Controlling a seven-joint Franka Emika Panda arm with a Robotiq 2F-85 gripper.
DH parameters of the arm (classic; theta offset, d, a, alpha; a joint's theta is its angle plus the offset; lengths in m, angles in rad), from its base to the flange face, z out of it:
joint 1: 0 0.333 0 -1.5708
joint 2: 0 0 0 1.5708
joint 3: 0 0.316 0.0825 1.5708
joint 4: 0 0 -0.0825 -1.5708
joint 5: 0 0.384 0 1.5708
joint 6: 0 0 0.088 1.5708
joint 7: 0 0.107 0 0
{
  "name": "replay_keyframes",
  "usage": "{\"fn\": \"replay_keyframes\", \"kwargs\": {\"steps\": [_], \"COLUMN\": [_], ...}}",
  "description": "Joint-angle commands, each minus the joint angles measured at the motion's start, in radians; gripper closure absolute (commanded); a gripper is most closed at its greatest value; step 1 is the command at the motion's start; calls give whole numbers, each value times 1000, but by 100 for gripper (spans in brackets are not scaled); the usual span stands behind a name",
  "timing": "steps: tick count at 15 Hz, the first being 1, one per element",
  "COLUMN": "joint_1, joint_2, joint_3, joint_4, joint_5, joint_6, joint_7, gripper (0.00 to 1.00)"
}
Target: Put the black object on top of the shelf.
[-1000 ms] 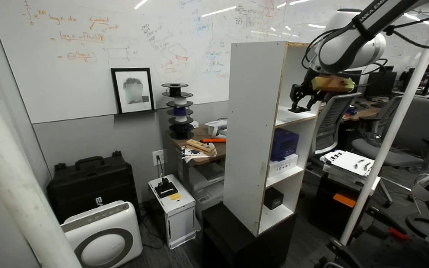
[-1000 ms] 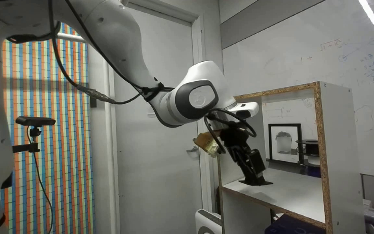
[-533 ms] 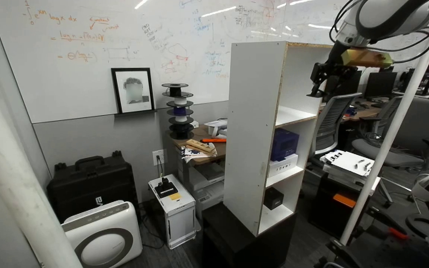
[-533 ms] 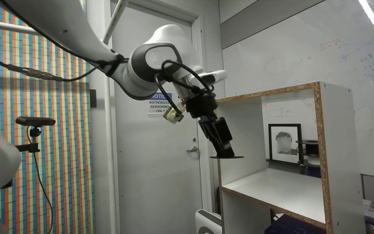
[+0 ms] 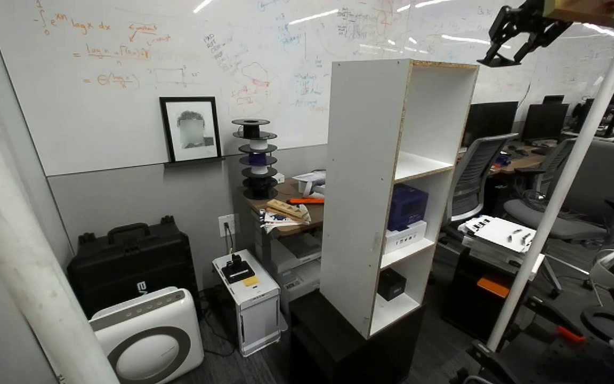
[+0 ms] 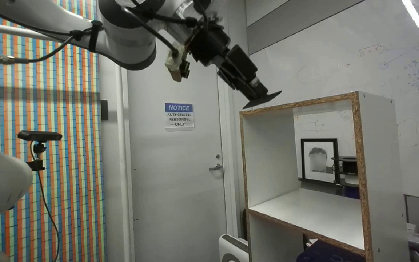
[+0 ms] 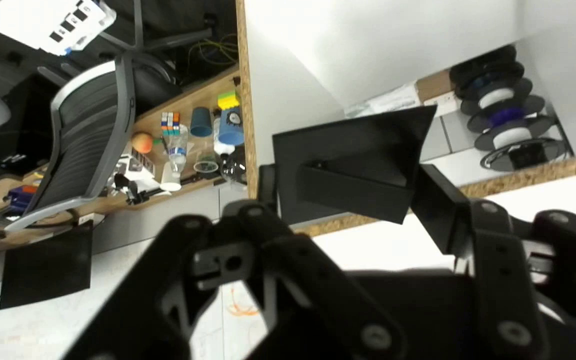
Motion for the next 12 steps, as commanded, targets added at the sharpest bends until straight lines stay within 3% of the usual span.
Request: {"fn": "replay_keyframes", "kwargs": {"steps": [1, 12], "joint_1": [-47, 17], "joint_2": [88, 518], "joint_3": [20, 40], "joint_4": [130, 518], "joint_5": [19, 53], "joint_6": [61, 81], "joint_7": [20, 87], "gripper": [58, 58]}}
